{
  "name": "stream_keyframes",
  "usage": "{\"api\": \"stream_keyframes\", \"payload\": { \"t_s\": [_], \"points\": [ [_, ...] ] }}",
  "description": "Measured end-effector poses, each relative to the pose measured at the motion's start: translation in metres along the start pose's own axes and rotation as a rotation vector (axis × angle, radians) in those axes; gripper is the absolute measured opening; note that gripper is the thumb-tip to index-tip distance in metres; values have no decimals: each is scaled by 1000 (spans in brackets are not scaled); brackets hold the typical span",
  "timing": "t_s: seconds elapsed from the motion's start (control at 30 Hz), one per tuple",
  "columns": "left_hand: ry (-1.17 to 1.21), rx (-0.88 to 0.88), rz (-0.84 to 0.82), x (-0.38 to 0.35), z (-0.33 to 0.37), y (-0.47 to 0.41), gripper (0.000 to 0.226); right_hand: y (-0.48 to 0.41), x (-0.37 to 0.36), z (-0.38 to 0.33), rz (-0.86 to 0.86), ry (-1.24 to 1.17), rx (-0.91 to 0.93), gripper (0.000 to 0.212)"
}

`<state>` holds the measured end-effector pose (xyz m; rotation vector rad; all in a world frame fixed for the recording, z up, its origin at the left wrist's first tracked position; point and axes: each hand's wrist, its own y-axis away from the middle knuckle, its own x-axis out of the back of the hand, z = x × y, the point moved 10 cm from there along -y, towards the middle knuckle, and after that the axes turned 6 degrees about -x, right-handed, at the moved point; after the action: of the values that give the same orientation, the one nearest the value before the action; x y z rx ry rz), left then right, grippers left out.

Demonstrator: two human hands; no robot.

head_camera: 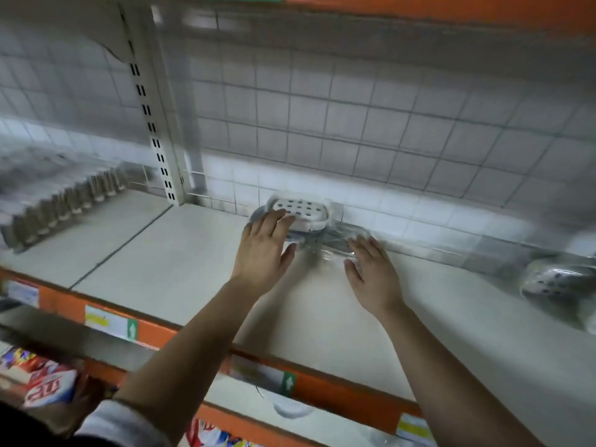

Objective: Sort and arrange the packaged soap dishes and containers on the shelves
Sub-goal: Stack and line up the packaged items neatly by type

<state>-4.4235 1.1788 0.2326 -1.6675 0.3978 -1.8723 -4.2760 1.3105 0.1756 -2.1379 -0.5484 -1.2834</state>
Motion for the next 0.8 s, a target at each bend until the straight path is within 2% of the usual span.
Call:
{"api": "stream_keyframes", "payload": {
  "t_s": [0.1,0.27,0.5,0.67,0.8],
  "points": [
    [9,-76,-62,-13,-17,-20,49,-1,1,-4,68,44,-40,46],
    [76,-105,-149,-31,-42,-39,51,5,6,-7,171,135,-158,43],
    [128,-154,-114,-25,-45,-52,42,35,30,-7,368,279,-215,39],
    [236,-206,-32,-5,-33,-50,36,49,46,8,433,236,-257,31],
    [300,-159,71,11,-20,-40,35,61,53,23,447,130,-260,30]
  ]
}}
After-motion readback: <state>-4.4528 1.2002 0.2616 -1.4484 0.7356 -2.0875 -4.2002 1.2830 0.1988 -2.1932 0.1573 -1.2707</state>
